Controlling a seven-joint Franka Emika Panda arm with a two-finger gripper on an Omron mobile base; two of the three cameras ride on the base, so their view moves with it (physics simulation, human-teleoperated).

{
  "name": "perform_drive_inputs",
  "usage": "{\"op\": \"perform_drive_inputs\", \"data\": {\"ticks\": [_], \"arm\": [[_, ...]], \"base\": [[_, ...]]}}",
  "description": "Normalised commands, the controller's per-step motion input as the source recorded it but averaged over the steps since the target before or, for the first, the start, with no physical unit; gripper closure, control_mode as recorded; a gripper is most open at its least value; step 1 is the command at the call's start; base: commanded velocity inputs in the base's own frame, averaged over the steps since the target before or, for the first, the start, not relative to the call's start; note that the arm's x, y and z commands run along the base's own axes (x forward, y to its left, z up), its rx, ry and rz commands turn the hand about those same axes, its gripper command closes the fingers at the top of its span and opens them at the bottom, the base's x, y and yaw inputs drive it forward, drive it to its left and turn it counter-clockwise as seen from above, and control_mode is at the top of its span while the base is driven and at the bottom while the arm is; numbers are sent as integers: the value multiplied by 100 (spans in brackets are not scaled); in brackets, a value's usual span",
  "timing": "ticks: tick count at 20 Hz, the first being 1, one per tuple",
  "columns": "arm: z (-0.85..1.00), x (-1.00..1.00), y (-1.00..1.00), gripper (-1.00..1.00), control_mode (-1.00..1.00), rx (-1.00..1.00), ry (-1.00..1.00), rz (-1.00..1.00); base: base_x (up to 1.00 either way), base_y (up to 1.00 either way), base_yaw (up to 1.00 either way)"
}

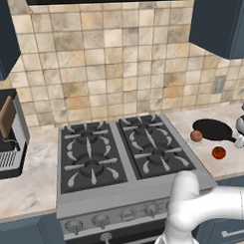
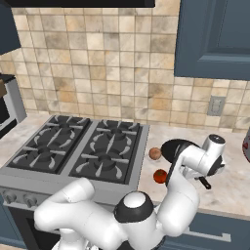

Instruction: Place the pan on the front right burner on the stove. Then place the tomato and the onion in the pan and turn on the front right burner.

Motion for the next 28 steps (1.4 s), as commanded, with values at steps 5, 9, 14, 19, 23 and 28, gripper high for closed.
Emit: {"op": "perform_drive_inputs", "data": {"ticks": [5,9,14,19,23,28], "arm": [[0,0,0,100,-100,2,0,-11],[21,0,0,100,-100,0,2,-8],[49,0,0,100,-100,0,2,-3],[38,0,0,100,-100,0,0,0],[27,-10,0,100,-100,0,0,0],[29,-20,1,100,-100,0,0,0]], "base": [[0,0,0],[0,0,0],[0,0,0],[0,0,0],[0,0,0],[0,0,0]]}}
